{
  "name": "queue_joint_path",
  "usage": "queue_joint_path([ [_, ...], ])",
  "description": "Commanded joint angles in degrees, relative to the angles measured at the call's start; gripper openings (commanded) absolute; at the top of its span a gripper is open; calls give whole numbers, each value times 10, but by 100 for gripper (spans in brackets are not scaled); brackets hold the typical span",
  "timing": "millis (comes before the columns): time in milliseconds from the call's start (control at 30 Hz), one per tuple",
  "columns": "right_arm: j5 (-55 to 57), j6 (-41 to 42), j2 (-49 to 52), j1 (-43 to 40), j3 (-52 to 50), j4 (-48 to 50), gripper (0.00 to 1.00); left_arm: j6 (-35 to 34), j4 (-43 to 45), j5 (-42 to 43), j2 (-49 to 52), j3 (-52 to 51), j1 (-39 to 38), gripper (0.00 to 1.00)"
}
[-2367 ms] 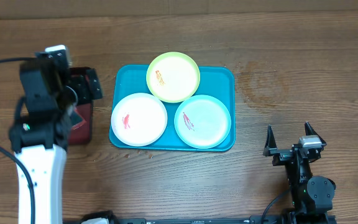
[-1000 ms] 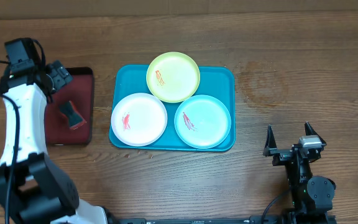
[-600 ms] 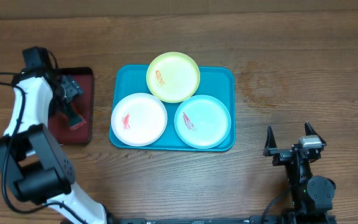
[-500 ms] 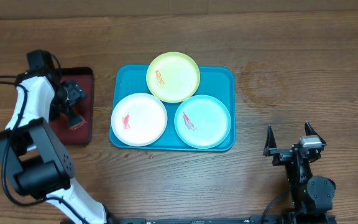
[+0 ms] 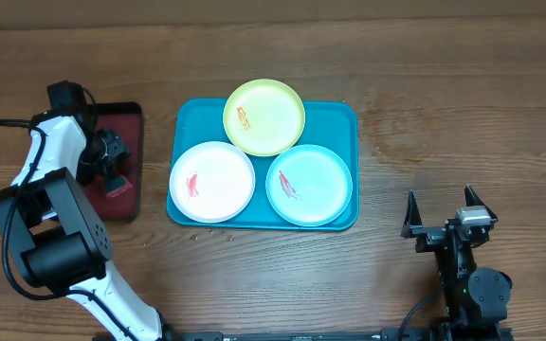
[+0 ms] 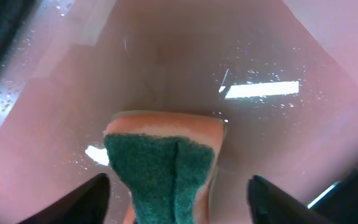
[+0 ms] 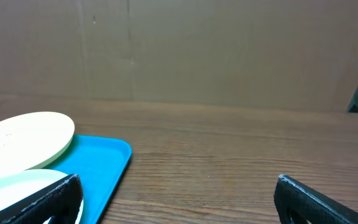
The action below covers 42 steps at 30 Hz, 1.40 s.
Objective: Clean dirty plates on tray and stack at the side
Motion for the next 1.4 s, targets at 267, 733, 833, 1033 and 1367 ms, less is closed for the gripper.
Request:
queue_joint_path([
  [267, -3, 0, -7, -1, -6, 3, 100, -7, 7, -13, 8, -2, 7, 65],
  [733, -3, 0, -7, -1, -6, 3, 100, -7, 47, -5, 8, -41, 18, 64],
  [833, -3, 0, -7, -1, -6, 3, 100, -7, 54, -5, 8, -43, 23, 59],
  [1033, -3, 0, -7, -1, -6, 3, 100, -8, 45, 0, 8, -43, 25, 6],
  [1367, -3, 0, -7, -1, -6, 3, 100, -7, -34, 21, 8, -43, 25, 100],
])
